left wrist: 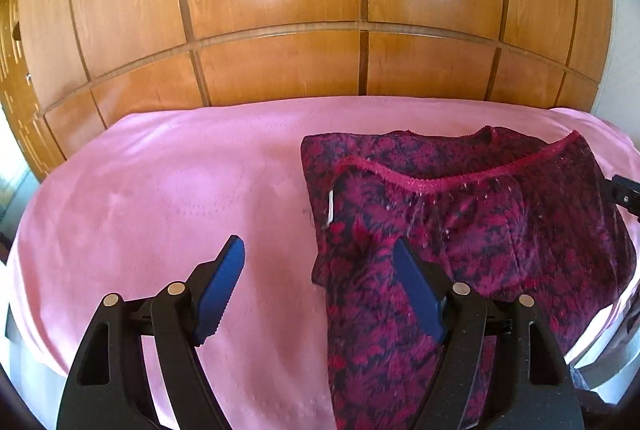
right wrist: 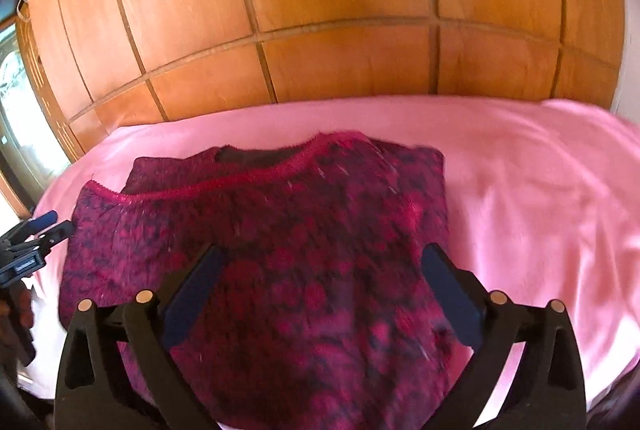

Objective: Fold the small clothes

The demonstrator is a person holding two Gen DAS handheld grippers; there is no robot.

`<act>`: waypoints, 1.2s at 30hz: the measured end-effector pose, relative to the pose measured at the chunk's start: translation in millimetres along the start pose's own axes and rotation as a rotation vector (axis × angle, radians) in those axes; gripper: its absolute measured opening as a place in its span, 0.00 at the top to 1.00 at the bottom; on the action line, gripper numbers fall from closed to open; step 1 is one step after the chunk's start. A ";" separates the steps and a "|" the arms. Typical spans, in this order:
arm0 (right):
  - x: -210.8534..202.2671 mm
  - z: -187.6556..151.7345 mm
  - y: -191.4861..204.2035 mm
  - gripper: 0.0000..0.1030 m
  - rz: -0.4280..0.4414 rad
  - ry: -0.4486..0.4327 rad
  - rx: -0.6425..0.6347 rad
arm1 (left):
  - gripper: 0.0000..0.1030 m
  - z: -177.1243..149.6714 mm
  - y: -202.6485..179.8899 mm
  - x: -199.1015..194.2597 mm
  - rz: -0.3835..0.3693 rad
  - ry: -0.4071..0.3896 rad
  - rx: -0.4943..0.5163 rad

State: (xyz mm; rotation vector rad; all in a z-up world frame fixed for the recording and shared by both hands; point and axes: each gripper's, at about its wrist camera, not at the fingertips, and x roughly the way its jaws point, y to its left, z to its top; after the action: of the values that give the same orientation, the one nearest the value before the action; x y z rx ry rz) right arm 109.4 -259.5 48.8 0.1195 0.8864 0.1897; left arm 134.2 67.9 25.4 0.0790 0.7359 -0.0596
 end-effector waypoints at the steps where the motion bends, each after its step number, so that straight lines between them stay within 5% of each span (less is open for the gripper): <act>1: 2.7 2.2 2.6 0.03 -0.003 -0.009 -0.009 | 0.27 0.4 -0.6 -0.6 0.002 -0.001 -0.002; 13: 53.8 -5.2 15.4 0.02 -0.095 0.101 -0.079 | 0.26 -1.5 8.3 15.0 0.029 0.044 -0.001; 21: 65.9 -9.8 -4.7 0.02 -0.023 0.166 0.007 | 0.26 -5.9 18.8 18.3 0.000 0.044 -0.045; 34: 50.2 -16.0 1.8 0.02 -0.044 0.123 -0.050 | 0.26 -5.9 24.5 14.6 -0.015 0.046 -0.041; 36: 42.7 -12.1 6.5 0.02 -0.067 0.117 -0.071 | 0.33 -3.7 28.1 14.4 -0.051 0.053 -0.056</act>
State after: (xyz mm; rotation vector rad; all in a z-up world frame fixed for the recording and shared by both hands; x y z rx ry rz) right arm 125.7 -243.8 10.1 0.0128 0.9972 0.1671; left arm 144.8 95.8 14.4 0.0085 0.7919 -0.0855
